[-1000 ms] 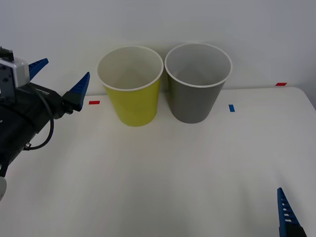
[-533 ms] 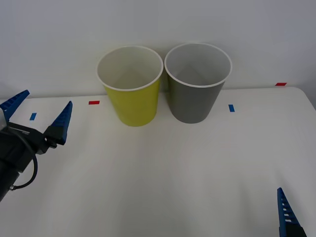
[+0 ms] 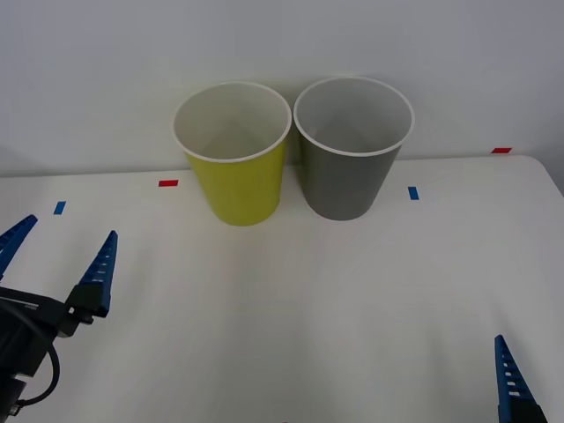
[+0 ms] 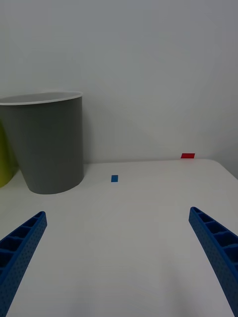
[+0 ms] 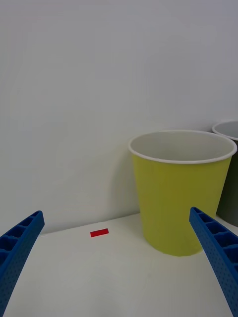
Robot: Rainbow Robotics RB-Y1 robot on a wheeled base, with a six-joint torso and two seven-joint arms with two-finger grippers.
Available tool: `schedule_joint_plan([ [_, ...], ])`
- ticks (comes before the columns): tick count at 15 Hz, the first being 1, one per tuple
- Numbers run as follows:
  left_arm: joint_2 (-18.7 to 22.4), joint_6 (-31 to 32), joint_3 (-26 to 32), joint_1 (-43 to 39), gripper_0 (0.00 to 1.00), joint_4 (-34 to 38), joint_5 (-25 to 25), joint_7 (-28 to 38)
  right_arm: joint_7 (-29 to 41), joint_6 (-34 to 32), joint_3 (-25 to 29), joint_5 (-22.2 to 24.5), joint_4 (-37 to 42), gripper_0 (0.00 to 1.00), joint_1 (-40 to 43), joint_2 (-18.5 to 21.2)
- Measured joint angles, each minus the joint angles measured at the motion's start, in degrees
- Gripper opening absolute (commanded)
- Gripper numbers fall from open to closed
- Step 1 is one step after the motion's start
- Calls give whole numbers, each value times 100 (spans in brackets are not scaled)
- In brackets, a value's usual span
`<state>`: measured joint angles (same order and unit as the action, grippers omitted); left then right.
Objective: Put cans in the gray bin and PET bottles in the light green bin.
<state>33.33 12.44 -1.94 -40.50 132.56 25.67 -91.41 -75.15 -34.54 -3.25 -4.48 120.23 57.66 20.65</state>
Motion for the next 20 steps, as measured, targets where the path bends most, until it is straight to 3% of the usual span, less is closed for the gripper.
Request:
schedule_joint_plan([
  [3,-32,784,-240,-348,100,-413,-243,-145,1,0,0,0,0,100,0,0],
  [12,-815,1027,-263,-1889,100,-452,-506,-205,0,0,0,0,0,100,0,0],
  [20,-916,2288,-574,-2357,100,-1074,-769,-200,0,0,0,0,0,100,0,0],
])
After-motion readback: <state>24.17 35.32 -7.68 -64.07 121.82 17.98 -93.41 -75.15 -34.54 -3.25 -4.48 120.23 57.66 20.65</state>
